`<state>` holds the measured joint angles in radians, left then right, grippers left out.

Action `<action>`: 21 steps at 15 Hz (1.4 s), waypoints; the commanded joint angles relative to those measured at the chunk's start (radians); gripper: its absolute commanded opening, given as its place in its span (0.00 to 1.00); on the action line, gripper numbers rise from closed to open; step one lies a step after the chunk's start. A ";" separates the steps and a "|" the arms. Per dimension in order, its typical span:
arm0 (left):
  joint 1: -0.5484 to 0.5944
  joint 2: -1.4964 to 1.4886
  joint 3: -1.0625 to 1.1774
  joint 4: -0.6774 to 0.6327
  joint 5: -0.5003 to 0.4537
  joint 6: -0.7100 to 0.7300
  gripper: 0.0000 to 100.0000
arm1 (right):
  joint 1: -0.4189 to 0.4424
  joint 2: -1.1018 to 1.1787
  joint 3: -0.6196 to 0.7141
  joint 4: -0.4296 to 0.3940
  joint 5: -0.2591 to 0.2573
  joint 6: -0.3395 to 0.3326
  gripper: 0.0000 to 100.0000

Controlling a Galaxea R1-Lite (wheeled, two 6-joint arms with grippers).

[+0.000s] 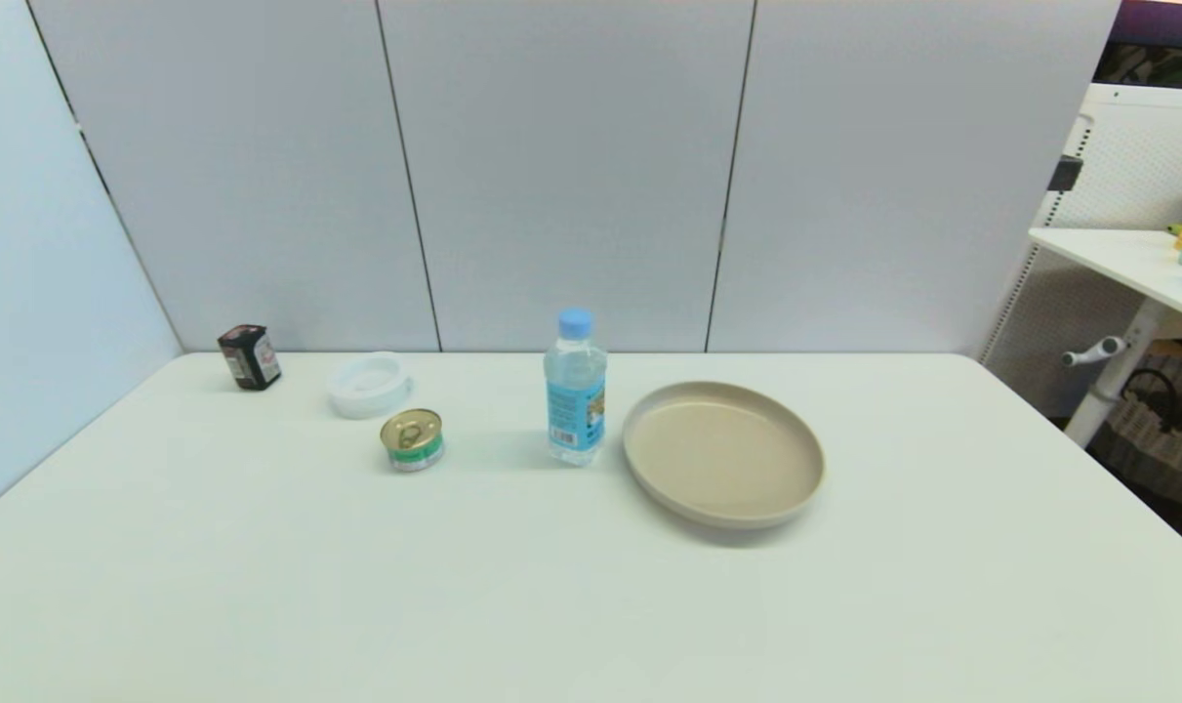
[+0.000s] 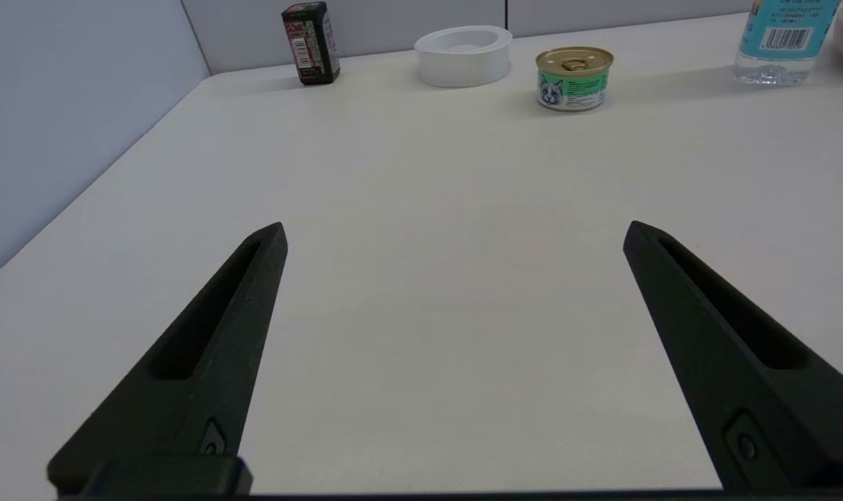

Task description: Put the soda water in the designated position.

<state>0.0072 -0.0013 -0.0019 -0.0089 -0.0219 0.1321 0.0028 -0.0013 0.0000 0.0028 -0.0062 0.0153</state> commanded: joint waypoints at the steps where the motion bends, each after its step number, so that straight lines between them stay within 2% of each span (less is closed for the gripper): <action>1: 0.000 0.001 0.003 0.004 0.002 -0.040 1.00 | 0.000 0.001 0.002 0.000 0.000 0.000 1.00; 3: 0.000 0.000 0.003 0.009 0.013 -0.123 1.00 | 0.000 0.001 0.002 0.000 0.000 0.000 1.00; 5: 0.000 0.000 0.003 0.006 0.077 -0.244 1.00 | 0.000 0.001 0.002 0.000 0.000 0.000 1.00; 21: 0.000 0.001 0.003 0.006 0.079 -0.247 1.00 | 0.000 0.001 0.002 -0.001 0.003 -0.003 1.00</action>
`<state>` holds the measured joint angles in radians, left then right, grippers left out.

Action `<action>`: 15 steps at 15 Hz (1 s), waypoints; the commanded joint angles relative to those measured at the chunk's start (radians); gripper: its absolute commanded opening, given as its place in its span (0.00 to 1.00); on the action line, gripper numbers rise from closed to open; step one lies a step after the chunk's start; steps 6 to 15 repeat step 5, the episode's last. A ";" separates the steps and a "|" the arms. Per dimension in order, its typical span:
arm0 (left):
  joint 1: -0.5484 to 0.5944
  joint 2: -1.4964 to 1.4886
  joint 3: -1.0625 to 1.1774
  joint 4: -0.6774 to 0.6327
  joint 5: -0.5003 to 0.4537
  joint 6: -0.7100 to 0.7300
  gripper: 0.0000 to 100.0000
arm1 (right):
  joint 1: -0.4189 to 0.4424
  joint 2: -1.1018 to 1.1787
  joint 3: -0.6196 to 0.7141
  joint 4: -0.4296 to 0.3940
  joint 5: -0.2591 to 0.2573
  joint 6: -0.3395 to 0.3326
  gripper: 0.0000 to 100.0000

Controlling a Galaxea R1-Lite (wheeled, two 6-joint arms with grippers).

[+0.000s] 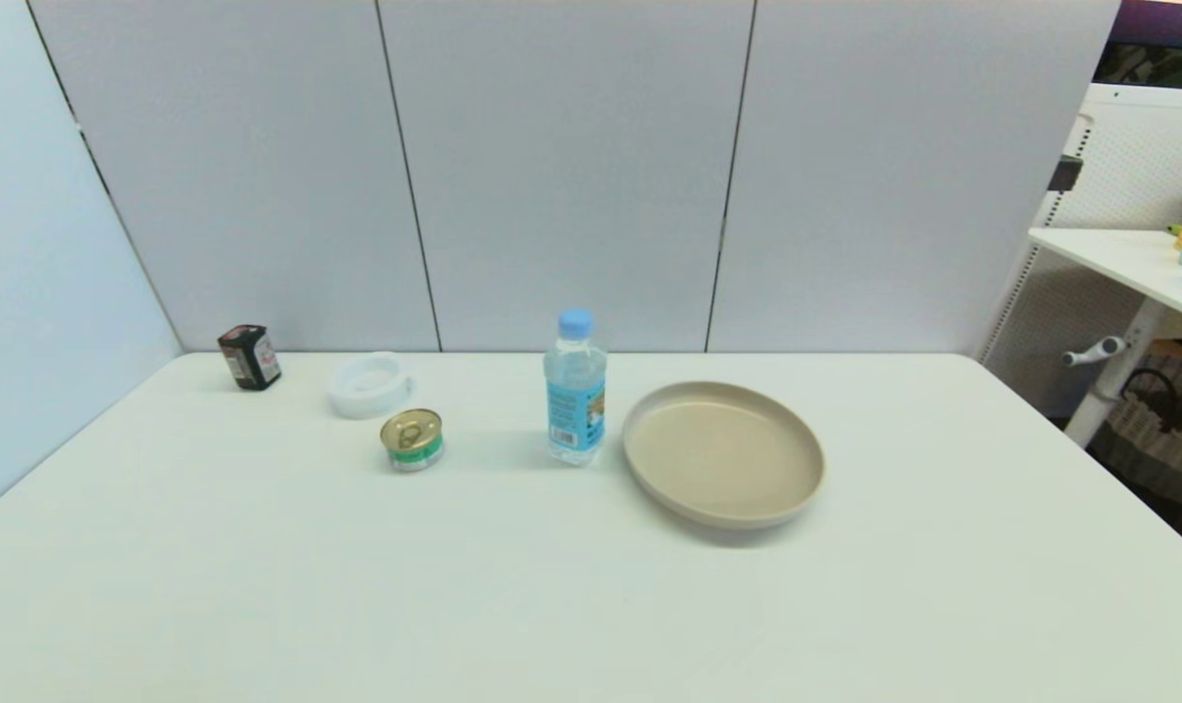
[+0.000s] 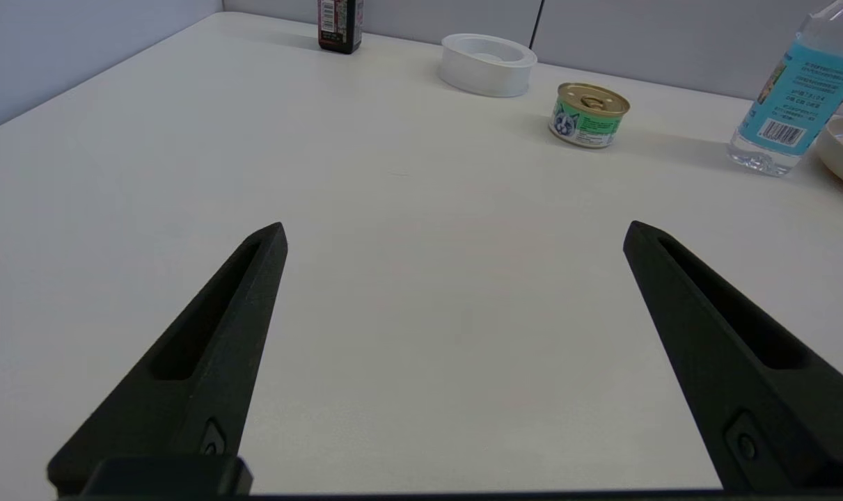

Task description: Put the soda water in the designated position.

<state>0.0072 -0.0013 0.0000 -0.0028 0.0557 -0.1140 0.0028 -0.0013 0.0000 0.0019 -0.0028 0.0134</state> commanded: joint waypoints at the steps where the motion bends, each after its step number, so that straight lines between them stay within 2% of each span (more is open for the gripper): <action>1: 0.000 0.001 0.002 0.000 0.001 -0.001 1.00 | 0.002 0.001 0.002 0.001 0.000 -0.003 1.00; 15: 0.000 0.001 0.002 0.000 0.001 -0.001 1.00 | 0.000 0.001 0.002 0.001 -0.003 0.000 1.00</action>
